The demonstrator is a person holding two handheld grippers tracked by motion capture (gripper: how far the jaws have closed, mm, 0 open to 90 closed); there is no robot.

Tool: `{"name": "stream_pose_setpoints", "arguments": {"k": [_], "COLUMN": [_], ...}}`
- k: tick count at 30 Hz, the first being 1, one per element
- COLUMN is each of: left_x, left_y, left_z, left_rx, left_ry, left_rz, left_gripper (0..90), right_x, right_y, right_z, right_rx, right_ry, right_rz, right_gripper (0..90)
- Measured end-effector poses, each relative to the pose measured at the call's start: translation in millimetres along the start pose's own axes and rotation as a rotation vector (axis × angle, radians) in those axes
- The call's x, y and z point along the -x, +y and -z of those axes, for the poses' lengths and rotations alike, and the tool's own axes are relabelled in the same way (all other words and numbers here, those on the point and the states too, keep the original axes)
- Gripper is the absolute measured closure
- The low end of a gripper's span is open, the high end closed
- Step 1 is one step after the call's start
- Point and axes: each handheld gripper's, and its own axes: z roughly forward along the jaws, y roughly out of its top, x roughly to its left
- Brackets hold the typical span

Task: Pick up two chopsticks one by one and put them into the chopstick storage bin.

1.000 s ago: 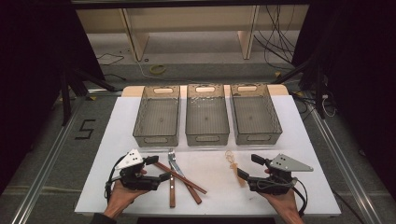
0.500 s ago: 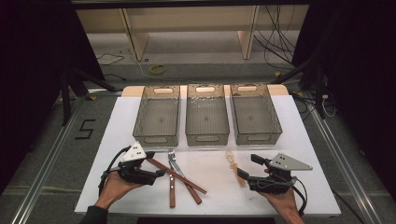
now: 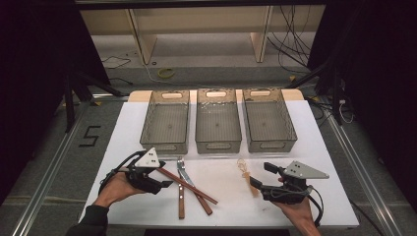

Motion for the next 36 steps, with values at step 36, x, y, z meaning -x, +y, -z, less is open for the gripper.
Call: {"name": "stream_pose_setpoints", "arguments": {"k": [36], "left_x": [-4.5], "left_y": [6.2], "left_z": [-42.2], "left_rx": [-0.212], "left_ry": [-0.098], "left_rz": [-0.257], "left_gripper": [49.3], "right_x": [0.1], "right_y": [-1.8], "right_z": [-4.4], "right_rx": [-0.029], "right_ry": [0.02], "right_rz": [0.0], "right_gripper": [25.1]}}
